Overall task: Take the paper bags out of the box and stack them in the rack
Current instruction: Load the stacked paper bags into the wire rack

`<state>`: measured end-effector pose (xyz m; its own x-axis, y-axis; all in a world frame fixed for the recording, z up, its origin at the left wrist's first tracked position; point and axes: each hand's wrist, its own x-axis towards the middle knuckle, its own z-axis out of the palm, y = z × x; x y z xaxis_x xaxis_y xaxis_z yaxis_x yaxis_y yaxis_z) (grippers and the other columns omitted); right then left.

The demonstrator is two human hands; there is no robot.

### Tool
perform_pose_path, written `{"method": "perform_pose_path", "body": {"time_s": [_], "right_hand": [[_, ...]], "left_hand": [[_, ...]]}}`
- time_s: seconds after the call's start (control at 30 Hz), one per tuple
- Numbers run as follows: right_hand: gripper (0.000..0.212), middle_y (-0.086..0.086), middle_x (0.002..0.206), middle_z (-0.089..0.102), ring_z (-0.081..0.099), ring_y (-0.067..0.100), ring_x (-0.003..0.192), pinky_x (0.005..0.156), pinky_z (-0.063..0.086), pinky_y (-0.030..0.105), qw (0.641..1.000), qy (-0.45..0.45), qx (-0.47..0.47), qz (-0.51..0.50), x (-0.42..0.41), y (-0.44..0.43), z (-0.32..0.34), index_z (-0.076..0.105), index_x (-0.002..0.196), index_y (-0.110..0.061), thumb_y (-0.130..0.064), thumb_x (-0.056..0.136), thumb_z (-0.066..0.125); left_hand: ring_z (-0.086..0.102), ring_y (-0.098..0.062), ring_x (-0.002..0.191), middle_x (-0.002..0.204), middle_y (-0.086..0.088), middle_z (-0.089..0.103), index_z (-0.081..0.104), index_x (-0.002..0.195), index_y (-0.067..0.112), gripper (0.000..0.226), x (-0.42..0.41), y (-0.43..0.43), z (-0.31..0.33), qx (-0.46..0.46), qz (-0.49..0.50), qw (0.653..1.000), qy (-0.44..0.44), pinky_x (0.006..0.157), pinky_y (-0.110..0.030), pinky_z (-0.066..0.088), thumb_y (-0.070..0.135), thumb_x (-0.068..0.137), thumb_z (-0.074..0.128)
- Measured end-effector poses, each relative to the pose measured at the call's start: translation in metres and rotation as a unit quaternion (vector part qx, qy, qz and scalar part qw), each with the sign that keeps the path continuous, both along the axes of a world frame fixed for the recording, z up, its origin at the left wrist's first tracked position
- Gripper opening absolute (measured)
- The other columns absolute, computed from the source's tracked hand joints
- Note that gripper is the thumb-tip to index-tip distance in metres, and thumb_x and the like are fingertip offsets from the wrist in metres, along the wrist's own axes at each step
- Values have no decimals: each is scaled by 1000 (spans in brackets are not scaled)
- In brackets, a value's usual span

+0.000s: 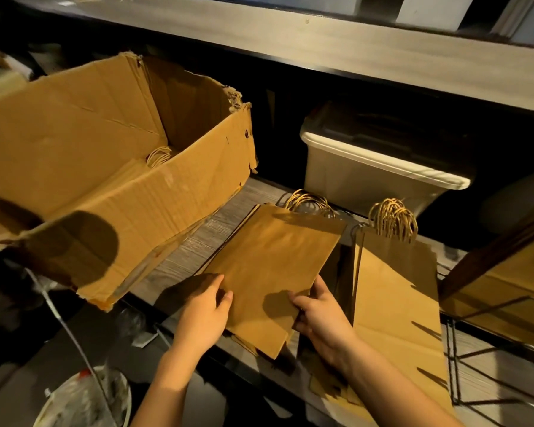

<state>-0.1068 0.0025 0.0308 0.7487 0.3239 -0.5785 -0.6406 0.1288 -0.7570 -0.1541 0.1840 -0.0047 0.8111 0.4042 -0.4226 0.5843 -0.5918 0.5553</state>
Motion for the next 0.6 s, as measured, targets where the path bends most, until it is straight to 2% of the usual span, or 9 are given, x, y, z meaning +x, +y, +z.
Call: {"method": "perform_pose_path", "body": {"time_s": [0.13,0.23,0.33,0.43,0.5,0.6], "right_hand": [[37,-11,96,70,68,10,90,69,56,26,993,-108,-23,40,-5,-5,16,50,118,-37,-7,96,49],[36,-10,106,70,67,7,95,77,55,25,982,-175,-34,56,-8,-21,29,52,122,-34,-9,96,50],[33,-7,109,70,67,10,99,80,54,24,973,-216,-31,78,-11,-46,44,55,122,-31,-13,95,51],[28,-13,106,70,67,5,95,76,51,16,958,-266,-56,95,-13,-75,58,56,116,-36,-20,93,50],[29,-18,106,69,65,1,98,82,50,16,946,-301,-77,93,-15,-91,66,55,116,-37,-25,90,50],[32,-14,112,67,62,5,108,93,48,23,931,-346,-103,61,-17,-122,77,56,120,-29,-26,89,50]], "left_hand": [[33,-23,137,151,-2,34,22,148,30,58,-7,-3,6,-137,60,988,-42,109,-39,29,42,96,43],[26,-25,140,153,-1,27,20,149,30,67,-4,-8,17,-240,142,959,-53,110,-42,25,46,91,51],[35,-26,135,149,-2,34,22,148,32,78,-1,-14,25,-310,178,931,-77,110,-45,30,52,83,59],[47,-23,124,139,3,47,32,143,38,95,4,-28,40,-377,167,906,-92,106,-49,36,66,60,68],[46,-22,124,137,5,49,37,139,38,100,10,-41,48,-406,163,892,-116,107,-51,34,67,50,70],[39,-20,132,140,6,46,38,140,34,83,22,-70,63,-443,172,863,-168,111,-46,29,49,66,71]]}}
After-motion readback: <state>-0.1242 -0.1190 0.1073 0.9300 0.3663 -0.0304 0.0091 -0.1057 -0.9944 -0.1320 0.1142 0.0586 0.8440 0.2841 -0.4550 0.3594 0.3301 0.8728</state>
